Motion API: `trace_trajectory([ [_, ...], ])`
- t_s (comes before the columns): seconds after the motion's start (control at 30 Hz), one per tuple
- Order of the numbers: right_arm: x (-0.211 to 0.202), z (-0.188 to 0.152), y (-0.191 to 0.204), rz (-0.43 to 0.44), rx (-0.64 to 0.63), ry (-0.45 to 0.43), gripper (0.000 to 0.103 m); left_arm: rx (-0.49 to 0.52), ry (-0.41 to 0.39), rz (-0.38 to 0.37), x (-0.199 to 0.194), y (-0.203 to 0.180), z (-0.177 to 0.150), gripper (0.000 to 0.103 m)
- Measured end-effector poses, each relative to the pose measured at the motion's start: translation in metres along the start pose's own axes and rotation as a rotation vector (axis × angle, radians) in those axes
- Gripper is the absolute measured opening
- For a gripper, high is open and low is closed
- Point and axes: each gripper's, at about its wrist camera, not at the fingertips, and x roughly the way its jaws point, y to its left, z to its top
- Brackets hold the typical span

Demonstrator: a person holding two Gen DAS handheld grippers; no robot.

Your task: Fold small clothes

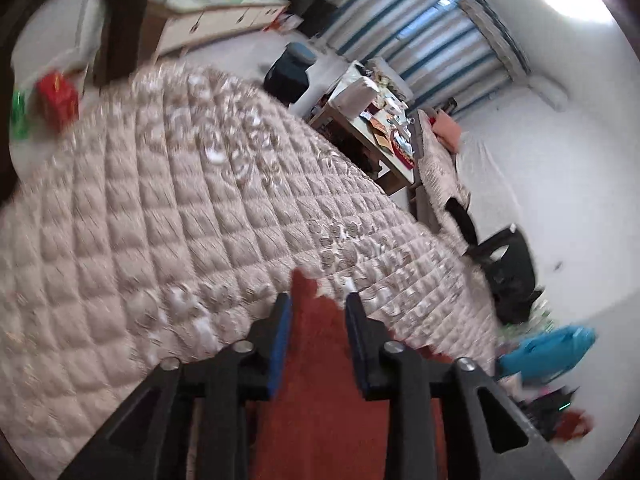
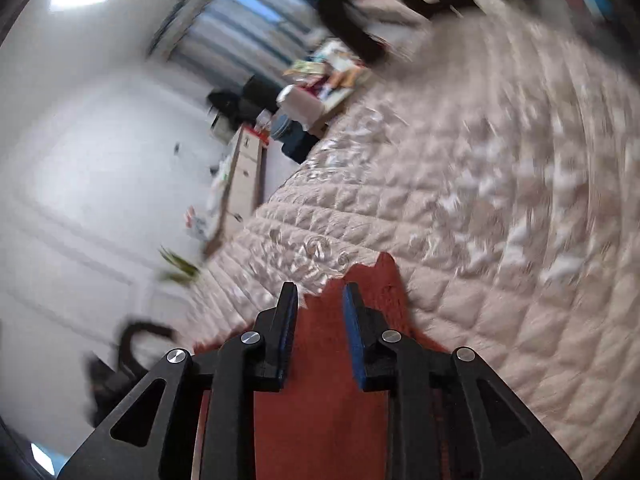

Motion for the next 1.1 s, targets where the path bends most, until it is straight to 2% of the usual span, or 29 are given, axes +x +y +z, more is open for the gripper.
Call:
trace_trajectory([
  [0.07, -0.004, -0.008, 0.017, -0.046, -0.118, -0.017, 0.024, 0.068, -0.020, 0.014, -0.009, -0.004, -0.007, 0.047],
  [0.17, -0.003, -0.028, 0.044, -0.070, -0.288, 0.002, 0.025, 0.137, -0.003, -0.028, -0.015, -0.008, -0.025, 0.056],
  [0.23, 0.002, -0.046, 0.059, -0.086, -0.402, 0.032, 0.025, 0.199, 0.021, -0.006, -0.012, -0.015, -0.042, 0.057],
  [0.33, 0.016, -0.068, 0.066, -0.144, -0.485, 0.079, 0.025, 0.313, 0.041, 0.052, -0.003, -0.026, -0.064, 0.057],
  [0.4, 0.027, -0.080, 0.065, -0.192, -0.511, 0.119, 0.025, 0.344, 0.048, 0.079, 0.003, -0.027, -0.073, 0.057],
  [0.5, 0.041, -0.090, 0.057, -0.266, -0.517, 0.165, 0.025, 0.320, 0.076, 0.108, 0.014, -0.018, -0.077, 0.057],
  [0.63, 0.027, -0.091, 0.059, -0.267, -0.508, 0.141, 0.025, 0.347, 0.077, 0.176, 0.014, -0.011, -0.083, 0.057],
  [0.8, 0.002, -0.101, 0.066, -0.266, -0.554, 0.083, 0.025, 0.350, 0.051, 0.147, -0.003, -0.004, -0.093, 0.058],
  [0.97, -0.007, -0.121, 0.061, -0.313, -0.582, 0.065, 0.025, 0.426, -0.005, 0.226, -0.012, -0.008, -0.107, 0.058],
  [1.03, -0.003, -0.127, 0.058, -0.360, -0.601, 0.071, 0.025, 0.434, 0.000, 0.257, -0.012, -0.006, -0.111, 0.061],
  [1.1, 0.003, -0.133, 0.052, -0.367, -0.604, 0.083, 0.025, 0.442, 0.004, 0.276, -0.010, -0.003, -0.115, 0.067],
])
